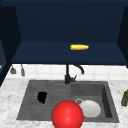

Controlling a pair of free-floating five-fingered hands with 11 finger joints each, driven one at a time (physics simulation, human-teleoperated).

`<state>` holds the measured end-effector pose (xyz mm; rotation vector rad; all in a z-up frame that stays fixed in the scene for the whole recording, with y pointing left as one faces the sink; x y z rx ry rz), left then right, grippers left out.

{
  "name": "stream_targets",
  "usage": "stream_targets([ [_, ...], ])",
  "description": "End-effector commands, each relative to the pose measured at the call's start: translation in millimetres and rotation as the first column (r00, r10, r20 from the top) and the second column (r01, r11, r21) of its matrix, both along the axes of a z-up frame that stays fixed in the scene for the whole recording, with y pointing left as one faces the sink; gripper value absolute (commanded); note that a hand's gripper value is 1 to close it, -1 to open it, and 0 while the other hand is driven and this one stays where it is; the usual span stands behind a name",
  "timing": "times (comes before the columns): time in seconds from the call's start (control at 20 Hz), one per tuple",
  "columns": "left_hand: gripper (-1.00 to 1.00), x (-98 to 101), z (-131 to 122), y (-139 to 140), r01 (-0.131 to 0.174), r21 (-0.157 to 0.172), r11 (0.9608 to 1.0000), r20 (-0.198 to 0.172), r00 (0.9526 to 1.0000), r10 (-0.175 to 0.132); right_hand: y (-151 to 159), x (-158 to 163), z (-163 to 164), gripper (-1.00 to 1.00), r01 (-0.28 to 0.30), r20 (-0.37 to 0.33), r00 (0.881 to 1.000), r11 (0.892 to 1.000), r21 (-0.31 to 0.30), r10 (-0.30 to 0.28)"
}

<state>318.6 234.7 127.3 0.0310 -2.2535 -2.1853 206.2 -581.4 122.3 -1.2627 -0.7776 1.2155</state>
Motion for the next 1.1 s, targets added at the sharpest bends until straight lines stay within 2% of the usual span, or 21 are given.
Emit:
stream_targets([
  [0.0,0.0,0.0,0,0,0.0,0.0,1.0,0.0,1.0,0.0,-14,9,-1,-1.0,-0.025,-0.021,0.999,0.998,0.051,0.026],
  [0.6,0.0,0.0,0,0,0.0,0.0,1.0,0.0,1.0,0.0,-59,50,-4,-1.0,-0.043,-0.054,0.997,0.997,0.057,0.046],
  [0.75,0.0,0.0,0,0,0.0,0.0,1.0,0.0,1.0,0.0,-75,57,-14,-1.0,-0.055,-0.036,0.998,0.996,0.066,0.058],
  [0.85,0.0,0.0,0,0,0.0,0.0,1.0,0.0,1.0,0.0,-85,63,-17,-1.0,-0.069,-0.03,0.997,0.995,0.068,0.071],
  [1.05,0.0,0.0,0,0,0.0,0.0,1.0,0.0,1.0,0.0,-98,66,-30,-1.0,-0.136,-0.011,0.99,0.986,0.1,0.138],
])
